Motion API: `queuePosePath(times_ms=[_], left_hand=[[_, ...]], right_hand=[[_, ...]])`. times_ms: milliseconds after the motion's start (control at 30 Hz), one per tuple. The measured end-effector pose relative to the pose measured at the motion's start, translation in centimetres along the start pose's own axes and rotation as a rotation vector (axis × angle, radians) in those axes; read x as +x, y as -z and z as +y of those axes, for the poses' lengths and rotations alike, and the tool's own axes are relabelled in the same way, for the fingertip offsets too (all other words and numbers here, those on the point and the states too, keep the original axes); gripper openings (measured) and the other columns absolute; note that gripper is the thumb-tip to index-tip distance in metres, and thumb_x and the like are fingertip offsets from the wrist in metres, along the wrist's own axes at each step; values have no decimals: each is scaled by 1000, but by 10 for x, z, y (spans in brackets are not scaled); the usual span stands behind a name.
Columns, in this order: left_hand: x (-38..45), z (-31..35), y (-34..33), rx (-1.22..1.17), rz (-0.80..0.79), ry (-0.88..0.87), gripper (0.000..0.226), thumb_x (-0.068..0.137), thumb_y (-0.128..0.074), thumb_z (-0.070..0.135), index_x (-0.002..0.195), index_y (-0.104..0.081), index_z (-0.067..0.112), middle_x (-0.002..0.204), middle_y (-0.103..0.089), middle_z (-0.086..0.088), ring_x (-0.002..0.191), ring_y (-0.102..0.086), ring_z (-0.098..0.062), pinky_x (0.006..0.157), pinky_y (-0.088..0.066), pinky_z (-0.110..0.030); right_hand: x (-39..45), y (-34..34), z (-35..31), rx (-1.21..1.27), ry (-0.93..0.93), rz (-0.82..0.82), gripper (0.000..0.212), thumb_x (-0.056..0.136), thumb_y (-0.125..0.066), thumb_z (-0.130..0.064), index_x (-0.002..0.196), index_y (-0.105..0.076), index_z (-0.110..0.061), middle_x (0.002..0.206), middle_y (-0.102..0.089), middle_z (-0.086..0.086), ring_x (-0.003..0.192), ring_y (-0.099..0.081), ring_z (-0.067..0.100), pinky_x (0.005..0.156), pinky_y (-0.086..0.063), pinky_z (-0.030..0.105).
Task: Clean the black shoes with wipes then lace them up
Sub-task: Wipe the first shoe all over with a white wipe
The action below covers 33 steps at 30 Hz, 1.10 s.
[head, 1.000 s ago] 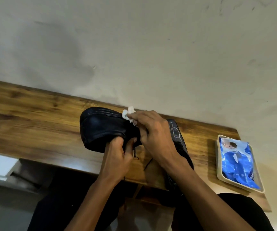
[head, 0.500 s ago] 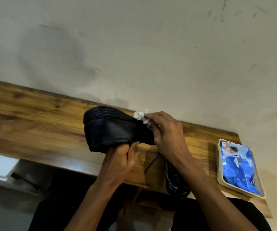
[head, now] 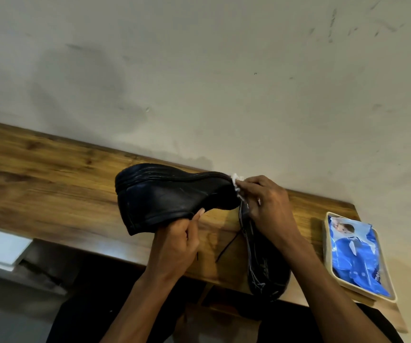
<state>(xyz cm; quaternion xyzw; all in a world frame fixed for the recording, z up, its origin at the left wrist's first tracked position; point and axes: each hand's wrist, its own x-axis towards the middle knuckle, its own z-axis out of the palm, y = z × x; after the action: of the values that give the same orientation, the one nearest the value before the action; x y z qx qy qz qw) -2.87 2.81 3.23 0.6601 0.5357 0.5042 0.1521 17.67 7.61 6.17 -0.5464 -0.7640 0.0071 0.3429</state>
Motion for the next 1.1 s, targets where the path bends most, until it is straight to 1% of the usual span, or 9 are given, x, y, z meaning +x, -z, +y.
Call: queuePosePath(times_ms=[133,300,367,433,500,600,767,867,1100], left_hand=[[-1,2,0,-58,19,-15,40,93,-53,33,72,-72,5,59,-59,8,61,-53,3,60,-34,-2],[-2,-3,-1,-20,-29,23,41,92,-61,27,56,-61,6,39,-32,15,40,-43,5,46,-25,-3],[-3,-5,-2,-3,-32,0,30,87,-66,14,58,-65,4,39,-41,10,42,-44,10,46,-24,1],[-4,-6,-4,14,-34,-40,22,85,-66,12,65,-69,3,49,-57,5,55,-56,-2,51,-29,3],[-5,-7,-5,22,-52,-33,24,87,-64,18,68,-69,3,54,-61,1,63,-58,-12,52,-32,-1],[-5,-3,-6,-33,-80,-4,26,89,-62,20,70,-69,4,55,-59,6,61,-58,-9,46,-38,-15],[-2,5,-6,-116,-74,80,61,90,-68,12,49,-27,32,42,-45,13,33,-36,4,42,-20,-5],[-1,8,-5,-145,-53,105,62,90,-68,13,49,-25,32,42,-44,14,32,-35,2,41,-20,-6],[2,10,-6,-230,-22,182,39,90,-63,27,54,-47,24,46,-50,14,36,-41,-1,41,-25,-10]], right_hand=[[2,-4,-8,132,-80,41,29,95,-65,-5,122,-72,-13,107,-72,3,94,-66,13,83,-55,27],[8,-8,-36,221,-3,85,29,95,-63,-2,121,-72,-10,110,-69,5,99,-65,14,86,-52,20],[9,-7,-46,227,72,65,30,94,-63,0,122,-71,-9,112,-66,5,103,-63,17,88,-52,23],[9,-7,-55,238,140,46,32,93,-64,1,123,-71,-9,114,-65,6,108,-62,20,90,-54,31],[8,-6,-61,260,197,46,33,93,-63,1,124,-71,-9,115,-65,6,111,-61,21,90,-54,33],[6,-6,-59,262,241,58,31,94,-63,0,123,-71,-8,115,-64,8,110,-62,22,89,-53,31],[-1,0,-22,116,164,41,31,91,-66,2,120,-71,-7,113,-64,8,103,-63,20,83,-56,31],[-5,2,-6,52,40,54,29,93,-66,1,120,-71,-7,111,-65,7,98,-64,18,81,-57,34],[-14,-12,-54,200,33,151,32,95,-63,1,125,-68,-7,115,-63,7,105,-60,12,90,-44,8]])
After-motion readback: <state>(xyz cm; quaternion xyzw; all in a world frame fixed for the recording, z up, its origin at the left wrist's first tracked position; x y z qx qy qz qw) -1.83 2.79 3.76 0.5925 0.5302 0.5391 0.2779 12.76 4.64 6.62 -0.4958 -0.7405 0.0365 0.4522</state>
